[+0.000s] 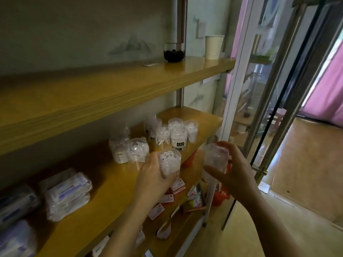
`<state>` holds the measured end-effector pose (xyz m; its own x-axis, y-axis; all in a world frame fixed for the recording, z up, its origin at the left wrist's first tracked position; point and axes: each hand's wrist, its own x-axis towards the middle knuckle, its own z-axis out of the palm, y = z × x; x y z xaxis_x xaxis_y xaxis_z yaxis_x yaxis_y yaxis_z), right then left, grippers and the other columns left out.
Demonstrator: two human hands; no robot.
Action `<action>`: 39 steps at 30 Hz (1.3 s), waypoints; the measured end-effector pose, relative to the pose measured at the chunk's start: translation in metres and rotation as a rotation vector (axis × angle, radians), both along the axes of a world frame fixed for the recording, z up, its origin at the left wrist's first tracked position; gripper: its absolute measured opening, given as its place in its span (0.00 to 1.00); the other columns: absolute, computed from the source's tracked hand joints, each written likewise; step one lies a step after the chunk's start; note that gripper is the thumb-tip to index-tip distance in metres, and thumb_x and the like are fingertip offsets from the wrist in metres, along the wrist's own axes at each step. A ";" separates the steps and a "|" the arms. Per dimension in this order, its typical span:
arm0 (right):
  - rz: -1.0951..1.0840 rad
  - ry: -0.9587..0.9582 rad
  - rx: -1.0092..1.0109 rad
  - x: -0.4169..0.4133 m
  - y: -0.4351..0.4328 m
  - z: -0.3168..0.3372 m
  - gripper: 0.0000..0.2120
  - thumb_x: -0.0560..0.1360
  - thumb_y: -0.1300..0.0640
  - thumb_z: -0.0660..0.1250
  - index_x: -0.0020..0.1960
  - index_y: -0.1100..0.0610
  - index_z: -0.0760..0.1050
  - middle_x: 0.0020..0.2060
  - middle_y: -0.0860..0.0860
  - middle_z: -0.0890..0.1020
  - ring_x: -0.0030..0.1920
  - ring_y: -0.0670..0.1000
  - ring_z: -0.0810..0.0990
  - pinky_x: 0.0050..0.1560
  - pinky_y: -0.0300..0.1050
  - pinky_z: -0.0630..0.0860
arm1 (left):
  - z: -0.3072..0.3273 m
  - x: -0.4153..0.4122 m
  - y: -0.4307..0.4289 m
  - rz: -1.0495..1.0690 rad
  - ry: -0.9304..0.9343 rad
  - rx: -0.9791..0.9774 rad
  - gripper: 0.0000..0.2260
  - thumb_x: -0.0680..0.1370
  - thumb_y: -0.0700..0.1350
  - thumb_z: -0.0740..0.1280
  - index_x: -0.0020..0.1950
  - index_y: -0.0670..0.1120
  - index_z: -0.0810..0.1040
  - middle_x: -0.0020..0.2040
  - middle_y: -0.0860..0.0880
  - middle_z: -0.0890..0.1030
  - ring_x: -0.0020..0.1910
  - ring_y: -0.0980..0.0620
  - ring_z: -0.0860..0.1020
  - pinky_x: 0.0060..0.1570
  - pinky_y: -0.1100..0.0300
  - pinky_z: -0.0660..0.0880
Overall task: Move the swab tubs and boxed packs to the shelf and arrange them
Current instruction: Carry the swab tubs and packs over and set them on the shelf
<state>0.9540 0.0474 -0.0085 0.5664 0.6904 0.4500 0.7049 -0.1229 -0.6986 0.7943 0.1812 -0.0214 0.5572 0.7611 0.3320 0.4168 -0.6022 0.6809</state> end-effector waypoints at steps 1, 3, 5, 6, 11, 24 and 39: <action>0.004 0.003 0.004 0.010 0.006 -0.001 0.35 0.60 0.40 0.70 0.63 0.45 0.64 0.58 0.43 0.71 0.58 0.50 0.74 0.53 0.54 0.78 | -0.002 0.009 0.005 0.008 -0.003 0.000 0.27 0.67 0.51 0.74 0.61 0.49 0.66 0.60 0.50 0.72 0.58 0.51 0.71 0.51 0.62 0.68; 0.017 0.007 -0.001 0.031 0.016 -0.002 0.37 0.58 0.36 0.68 0.64 0.46 0.64 0.59 0.45 0.72 0.58 0.49 0.74 0.52 0.52 0.78 | -0.008 0.026 0.015 0.039 -0.009 -0.018 0.27 0.68 0.49 0.73 0.61 0.49 0.65 0.59 0.49 0.73 0.58 0.50 0.72 0.50 0.61 0.69; 0.039 0.020 -0.013 0.051 0.027 -0.005 0.36 0.59 0.36 0.67 0.64 0.46 0.64 0.60 0.47 0.73 0.58 0.50 0.74 0.50 0.50 0.78 | -0.013 0.041 0.023 0.085 -0.002 -0.039 0.27 0.68 0.49 0.73 0.62 0.48 0.64 0.60 0.48 0.73 0.58 0.50 0.72 0.50 0.61 0.71; 0.053 0.026 -0.016 0.062 0.034 -0.006 0.34 0.60 0.38 0.68 0.63 0.46 0.64 0.60 0.48 0.73 0.58 0.50 0.74 0.48 0.48 0.78 | -0.016 0.048 0.027 0.109 0.006 -0.045 0.28 0.69 0.49 0.73 0.63 0.48 0.63 0.60 0.48 0.73 0.58 0.50 0.72 0.51 0.61 0.71; 0.137 0.033 -0.029 0.108 0.070 -0.014 0.32 0.63 0.47 0.73 0.64 0.48 0.65 0.59 0.44 0.72 0.58 0.47 0.73 0.52 0.45 0.75 | -0.022 0.084 0.048 0.233 0.039 -0.060 0.30 0.71 0.51 0.71 0.66 0.46 0.61 0.64 0.47 0.72 0.62 0.47 0.72 0.56 0.56 0.70; 0.437 -0.059 0.020 0.144 0.151 -0.044 0.26 0.66 0.53 0.75 0.59 0.45 0.69 0.59 0.42 0.67 0.59 0.29 0.63 0.51 0.19 0.64 | -0.022 0.138 0.083 0.499 0.053 -0.097 0.30 0.71 0.52 0.70 0.68 0.45 0.62 0.64 0.46 0.70 0.61 0.44 0.73 0.56 0.53 0.71; 0.615 -0.520 -0.063 0.151 0.168 0.004 0.19 0.72 0.40 0.58 0.61 0.45 0.70 0.56 0.42 0.76 0.58 0.44 0.69 0.56 0.43 0.71 | 0.018 0.132 0.032 0.659 0.347 0.293 0.18 0.76 0.52 0.60 0.64 0.47 0.71 0.58 0.51 0.75 0.56 0.52 0.75 0.52 0.64 0.70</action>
